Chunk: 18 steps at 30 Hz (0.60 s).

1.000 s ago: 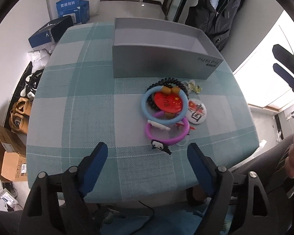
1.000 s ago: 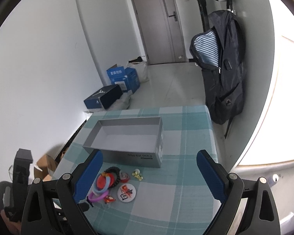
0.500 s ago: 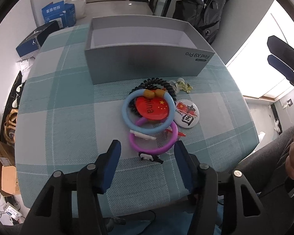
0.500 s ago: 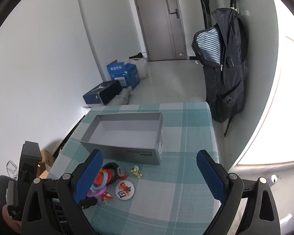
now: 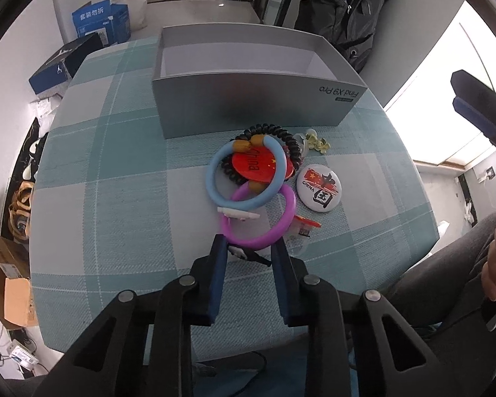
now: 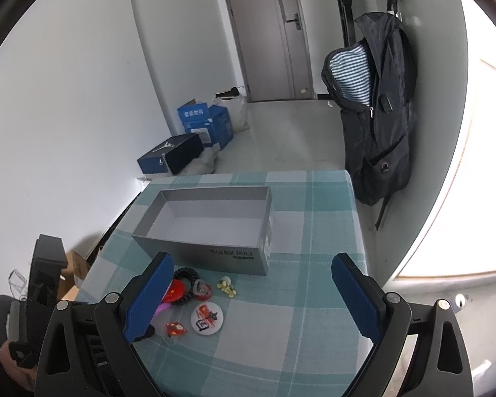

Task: Organize jewelry
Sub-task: 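Lower the left tool onto the pink bracelet and close its fingers, then lift the pink bracelet up with the left tool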

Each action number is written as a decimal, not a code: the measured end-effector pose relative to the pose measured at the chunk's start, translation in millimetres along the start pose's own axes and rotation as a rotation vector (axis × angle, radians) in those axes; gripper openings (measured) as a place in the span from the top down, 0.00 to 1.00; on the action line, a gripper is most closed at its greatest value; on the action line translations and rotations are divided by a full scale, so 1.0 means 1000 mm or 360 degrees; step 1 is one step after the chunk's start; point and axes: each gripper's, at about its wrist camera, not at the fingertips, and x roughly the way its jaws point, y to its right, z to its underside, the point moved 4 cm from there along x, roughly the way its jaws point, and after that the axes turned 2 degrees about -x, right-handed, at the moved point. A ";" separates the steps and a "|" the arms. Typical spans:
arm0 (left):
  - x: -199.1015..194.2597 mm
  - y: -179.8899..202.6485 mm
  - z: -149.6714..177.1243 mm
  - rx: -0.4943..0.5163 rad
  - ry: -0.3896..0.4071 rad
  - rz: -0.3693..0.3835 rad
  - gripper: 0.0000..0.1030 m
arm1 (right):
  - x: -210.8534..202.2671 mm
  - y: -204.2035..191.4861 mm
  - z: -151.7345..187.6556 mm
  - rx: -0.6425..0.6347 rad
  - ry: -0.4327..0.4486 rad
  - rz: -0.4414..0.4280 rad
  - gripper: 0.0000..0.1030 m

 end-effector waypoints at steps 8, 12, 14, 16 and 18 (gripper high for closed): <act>-0.011 -0.001 -0.003 -0.0033 0.0046 0.0076 0.79 | 0.008 -0.007 0.007 -0.0034 -0.0060 -0.0017 0.06; -0.017 -0.004 -0.003 -0.0050 0.0067 0.0112 0.79 | 0.016 -0.010 0.012 0.0007 -0.0128 -0.0087 0.06; -0.022 -0.004 -0.003 -0.0068 0.0090 0.0140 0.79 | 0.024 -0.011 0.015 0.0070 -0.0199 -0.0187 0.06; -0.027 -0.005 -0.004 -0.0084 0.0115 0.0163 0.79 | 0.034 -0.015 0.021 0.0138 -0.0303 -0.0309 0.06; -0.029 -0.008 -0.007 -0.0098 0.0131 0.0185 0.79 | 0.044 -0.020 0.029 0.0180 -0.0411 -0.0393 0.06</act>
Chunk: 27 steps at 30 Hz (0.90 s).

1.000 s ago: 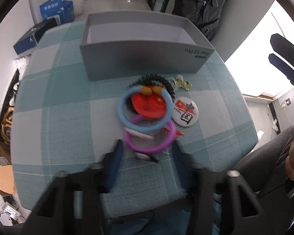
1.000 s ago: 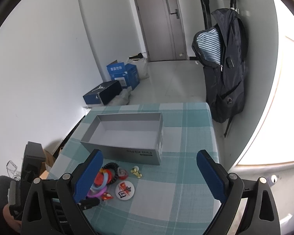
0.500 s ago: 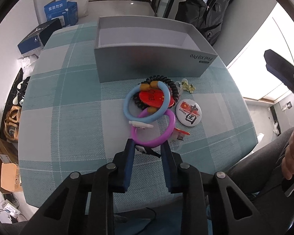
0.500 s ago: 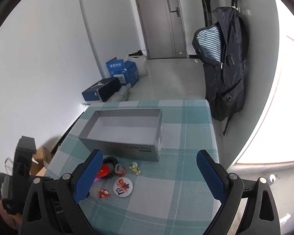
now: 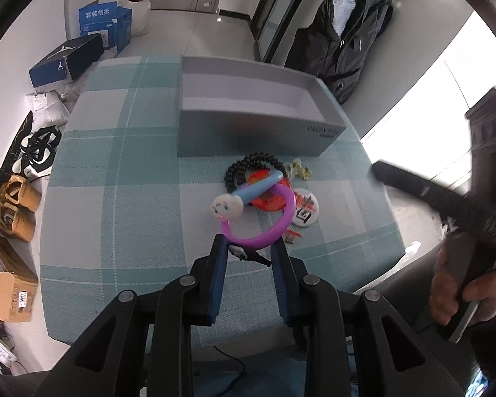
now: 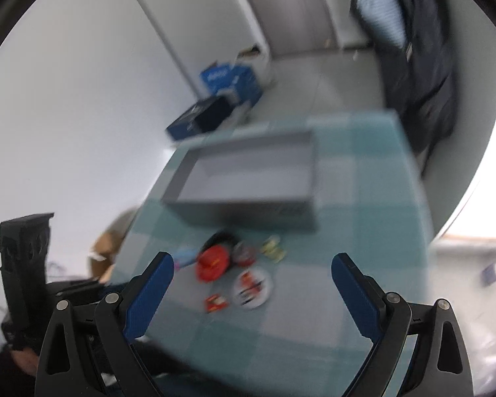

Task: Organize jewelry
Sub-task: 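Lift the pink bracelet up with the left tool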

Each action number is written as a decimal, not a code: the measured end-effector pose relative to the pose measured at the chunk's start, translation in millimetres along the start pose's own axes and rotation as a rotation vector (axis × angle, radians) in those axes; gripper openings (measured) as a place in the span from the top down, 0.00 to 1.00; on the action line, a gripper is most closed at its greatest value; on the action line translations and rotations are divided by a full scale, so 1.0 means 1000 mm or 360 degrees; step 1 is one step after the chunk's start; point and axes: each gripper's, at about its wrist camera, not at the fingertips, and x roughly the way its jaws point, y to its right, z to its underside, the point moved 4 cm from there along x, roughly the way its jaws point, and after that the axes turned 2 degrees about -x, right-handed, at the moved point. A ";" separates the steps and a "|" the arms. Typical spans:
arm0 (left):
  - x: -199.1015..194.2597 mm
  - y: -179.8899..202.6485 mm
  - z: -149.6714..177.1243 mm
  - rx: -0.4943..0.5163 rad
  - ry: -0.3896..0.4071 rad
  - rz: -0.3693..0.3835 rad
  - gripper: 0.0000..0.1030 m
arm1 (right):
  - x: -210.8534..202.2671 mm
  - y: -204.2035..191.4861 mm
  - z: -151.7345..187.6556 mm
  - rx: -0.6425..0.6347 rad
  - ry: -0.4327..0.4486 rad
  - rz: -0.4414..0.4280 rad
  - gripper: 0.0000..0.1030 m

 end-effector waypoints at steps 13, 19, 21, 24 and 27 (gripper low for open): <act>-0.023 -0.007 -0.015 -0.0049 0.0110 0.0179 0.79 | 0.038 -0.033 0.011 -0.0102 -0.0213 -0.0065 0.07; -0.023 -0.013 -0.015 -0.0019 0.0106 0.0166 0.79 | 0.046 -0.045 -0.004 -0.0224 -0.0171 0.0016 0.07; -0.024 -0.019 -0.015 -0.0045 0.0108 0.0169 0.79 | 0.051 -0.047 -0.003 -0.0235 -0.0184 0.0019 0.11; -0.033 -0.025 -0.016 -0.0079 0.0142 0.0172 0.79 | 0.056 -0.054 -0.003 -0.0264 -0.0209 -0.0004 0.16; -0.042 -0.033 -0.020 -0.0133 0.0198 0.0171 0.79 | 0.064 -0.063 -0.007 -0.0300 -0.0227 -0.0050 0.17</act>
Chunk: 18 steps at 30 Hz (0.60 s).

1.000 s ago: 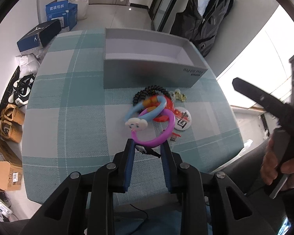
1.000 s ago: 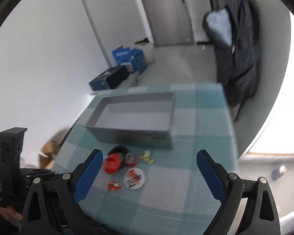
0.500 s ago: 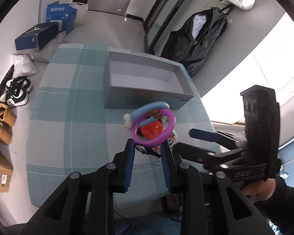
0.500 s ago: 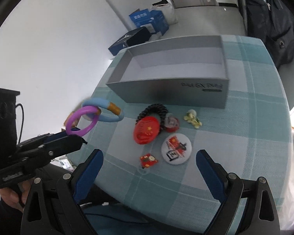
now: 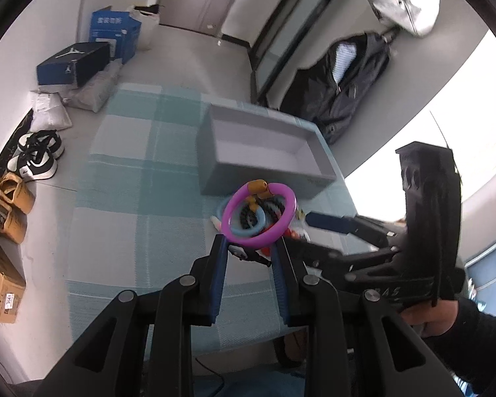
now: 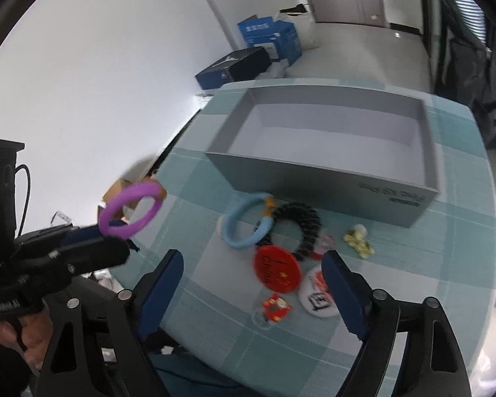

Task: Organize jewelry
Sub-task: 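Lift the pink bracelet up with the left tool, then lower the right tool onto the blue bracelet and close its fingers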

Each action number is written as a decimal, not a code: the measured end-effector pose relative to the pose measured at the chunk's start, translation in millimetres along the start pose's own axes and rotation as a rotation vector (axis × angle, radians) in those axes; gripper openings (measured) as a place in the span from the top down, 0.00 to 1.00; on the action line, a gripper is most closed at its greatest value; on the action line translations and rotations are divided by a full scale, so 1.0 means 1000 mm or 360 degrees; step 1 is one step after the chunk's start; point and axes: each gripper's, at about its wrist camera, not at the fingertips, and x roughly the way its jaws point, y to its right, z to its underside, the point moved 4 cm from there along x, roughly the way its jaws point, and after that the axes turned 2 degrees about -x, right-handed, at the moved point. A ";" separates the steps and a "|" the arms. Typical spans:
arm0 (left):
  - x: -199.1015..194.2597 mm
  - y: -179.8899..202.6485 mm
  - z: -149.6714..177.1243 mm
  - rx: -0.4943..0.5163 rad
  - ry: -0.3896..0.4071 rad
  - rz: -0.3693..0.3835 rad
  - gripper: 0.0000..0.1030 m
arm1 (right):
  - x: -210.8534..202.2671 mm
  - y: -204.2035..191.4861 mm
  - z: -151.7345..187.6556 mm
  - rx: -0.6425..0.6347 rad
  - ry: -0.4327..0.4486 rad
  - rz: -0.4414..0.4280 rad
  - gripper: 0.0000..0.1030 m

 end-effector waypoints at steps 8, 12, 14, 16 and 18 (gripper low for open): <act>-0.012 -0.022 -0.003 -0.0097 0.0074 -0.0064 0.79 | 0.041 -0.020 -0.020 -0.0192 -0.0089 0.0173 0.24; -0.015 -0.032 -0.004 -0.0138 0.0083 -0.0053 0.79 | 0.065 -0.030 -0.021 -0.0327 -0.0171 0.0314 0.25; -0.017 -0.036 -0.004 -0.0158 0.0088 -0.0046 0.79 | 0.078 -0.035 -0.020 -0.0396 -0.0202 0.0405 0.29; -0.019 -0.039 -0.005 -0.0171 0.0094 -0.0039 0.79 | 0.083 -0.039 -0.016 -0.0467 -0.0218 0.0484 0.37; -0.021 -0.042 -0.005 -0.0183 0.0098 -0.0033 0.79 | 0.085 -0.041 -0.016 -0.0510 -0.0204 0.0516 0.41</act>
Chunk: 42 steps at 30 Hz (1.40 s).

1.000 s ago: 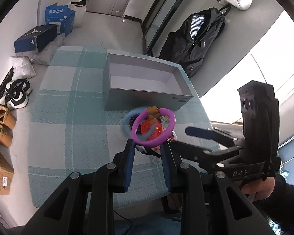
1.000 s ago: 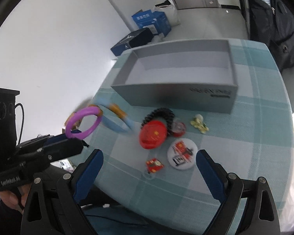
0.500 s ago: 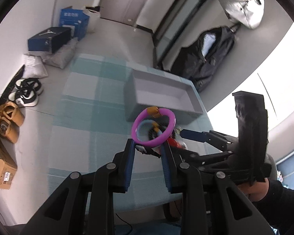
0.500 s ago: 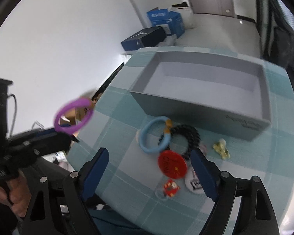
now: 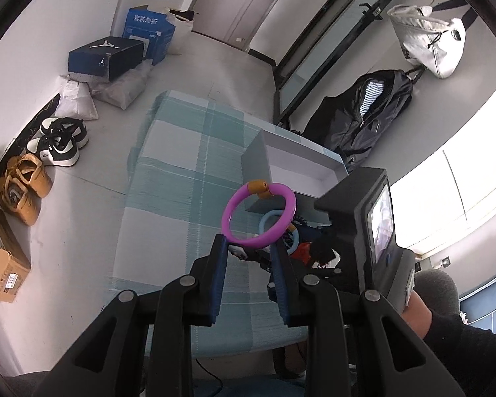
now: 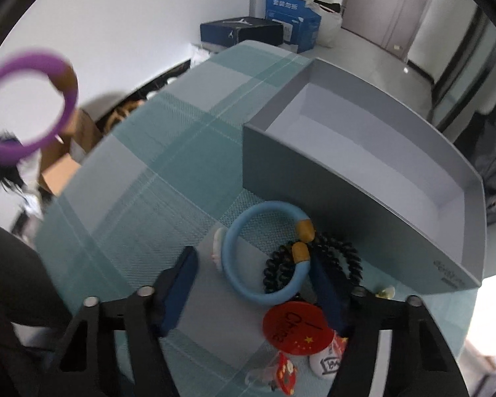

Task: Organize jewelry
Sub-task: 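Lower the right tool onto the blue bracelet and close its fingers, then drop the pink bracelet into the box while the right tool drops the blue one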

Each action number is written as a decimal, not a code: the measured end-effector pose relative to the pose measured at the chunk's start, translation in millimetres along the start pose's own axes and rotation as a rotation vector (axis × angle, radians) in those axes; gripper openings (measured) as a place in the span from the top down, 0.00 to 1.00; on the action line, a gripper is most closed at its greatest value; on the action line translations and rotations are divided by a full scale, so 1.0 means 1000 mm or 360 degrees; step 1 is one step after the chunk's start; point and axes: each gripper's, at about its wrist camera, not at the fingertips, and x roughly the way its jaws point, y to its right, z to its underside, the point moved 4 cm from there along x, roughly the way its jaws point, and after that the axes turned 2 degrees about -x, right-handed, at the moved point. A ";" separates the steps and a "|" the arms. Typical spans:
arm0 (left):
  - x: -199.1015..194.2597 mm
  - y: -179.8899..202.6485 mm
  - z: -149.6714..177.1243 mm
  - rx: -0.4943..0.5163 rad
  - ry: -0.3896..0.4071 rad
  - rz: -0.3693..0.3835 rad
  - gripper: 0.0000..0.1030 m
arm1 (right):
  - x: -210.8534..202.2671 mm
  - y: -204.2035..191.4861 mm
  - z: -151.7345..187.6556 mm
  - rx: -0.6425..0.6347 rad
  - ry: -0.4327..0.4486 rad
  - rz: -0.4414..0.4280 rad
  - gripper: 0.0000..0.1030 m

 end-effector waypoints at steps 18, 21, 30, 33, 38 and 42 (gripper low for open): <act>0.001 -0.003 -0.001 -0.0001 -0.0002 0.0000 0.79 | -0.089 0.030 0.005 0.0216 0.0465 -0.0407 0.48; 0.005 0.005 -0.003 0.0026 -0.0011 -0.0007 0.79 | -0.098 0.042 0.004 0.0277 0.0512 -0.0444 0.48; 0.024 0.043 -0.028 0.0143 -0.0027 -0.0010 0.79 | -0.124 0.086 -0.008 0.0316 0.0533 -0.0455 0.48; 0.036 0.055 -0.041 0.0186 -0.0041 -0.0023 0.79 | -0.123 0.099 -0.017 0.0255 0.0493 -0.0438 0.48; 0.063 0.070 -0.064 0.0258 -0.0091 -0.0043 0.79 | -0.107 0.120 -0.028 0.0176 0.0405 -0.0381 0.48; 0.081 0.067 -0.073 0.0211 -0.0150 -0.0004 0.79 | -0.083 0.134 -0.032 0.0198 0.0306 -0.0372 0.48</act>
